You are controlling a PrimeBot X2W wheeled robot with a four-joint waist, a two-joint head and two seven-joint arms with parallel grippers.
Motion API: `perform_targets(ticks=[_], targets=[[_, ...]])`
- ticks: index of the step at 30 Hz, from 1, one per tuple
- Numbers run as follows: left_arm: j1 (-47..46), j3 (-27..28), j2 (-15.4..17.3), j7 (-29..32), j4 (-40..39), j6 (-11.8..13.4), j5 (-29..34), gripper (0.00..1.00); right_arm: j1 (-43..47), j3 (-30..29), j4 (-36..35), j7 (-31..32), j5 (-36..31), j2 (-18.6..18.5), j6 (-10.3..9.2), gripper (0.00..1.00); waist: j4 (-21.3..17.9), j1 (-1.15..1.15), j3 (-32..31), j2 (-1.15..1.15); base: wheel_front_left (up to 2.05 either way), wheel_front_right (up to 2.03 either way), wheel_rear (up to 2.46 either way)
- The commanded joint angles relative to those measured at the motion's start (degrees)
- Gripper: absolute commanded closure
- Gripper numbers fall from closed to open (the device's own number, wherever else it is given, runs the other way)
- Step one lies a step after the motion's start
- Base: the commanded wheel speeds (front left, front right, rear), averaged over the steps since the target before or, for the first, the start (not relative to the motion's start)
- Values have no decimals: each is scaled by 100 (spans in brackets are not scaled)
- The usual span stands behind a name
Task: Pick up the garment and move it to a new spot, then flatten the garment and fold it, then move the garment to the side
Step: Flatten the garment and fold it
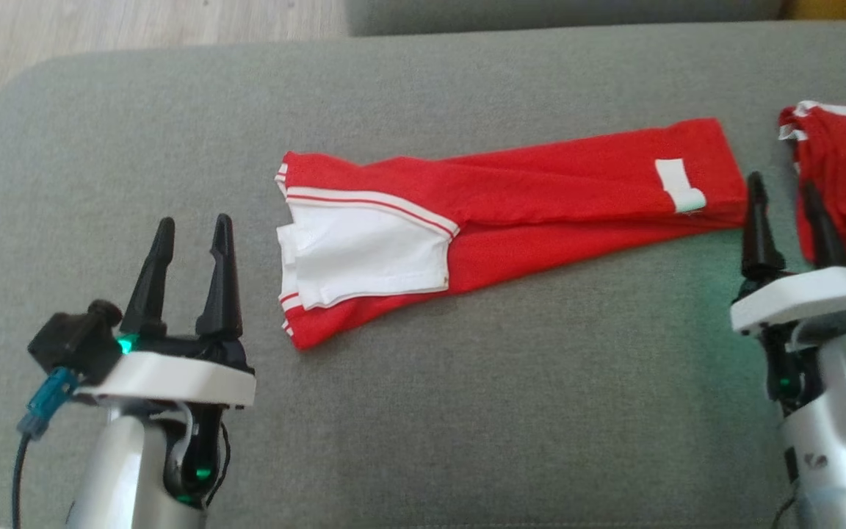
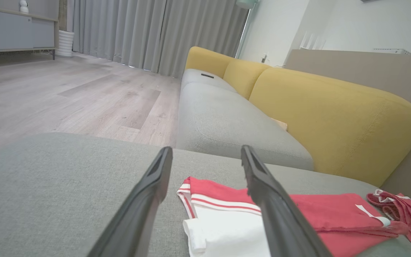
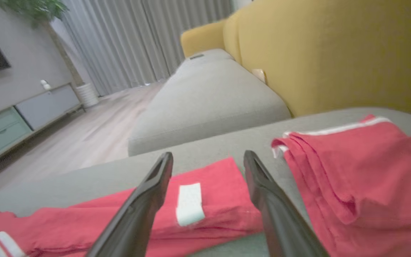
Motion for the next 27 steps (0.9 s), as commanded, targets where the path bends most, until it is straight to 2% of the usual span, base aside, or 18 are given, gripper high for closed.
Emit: perform_targets(ticks=[1,12,17,24,25,26,27], targets=[[-284,206,21,-29,-147,-26,47,0,-292,22,-88,60,-58,25,-5,0,83,0,107,0,0,0,0],[-558,-55,-6,-29,-26,-129,-24,0,-1237,-1407,1476,723,-620,117,-5,0,444,0,646,0,0,0,0],[-599,-74,-7,-29,-55,-134,-51,0,-1536,-1683,2125,800,-776,262,-5,0,476,0,765,0,0,0,0],[-645,14,-8,-29,-49,-140,-20,0,-1691,-1664,2767,786,-892,423,-5,0,413,0,806,0,0,0,0],[-655,27,-8,-29,-45,-140,-14,0,-1706,-1648,2821,769,-885,431,-5,73,400,0,797,0,0,0,0],[-663,37,-8,-29,-42,-141,-11,0,-1723,-1633,2862,743,-879,426,-5,100,386,0,787,0,0,0,0],[-668,44,-8,-29,-35,-141,-9,0,-1743,-1626,2890,704,-868,407,-5,100,372,0,768,0,0,0,0]])
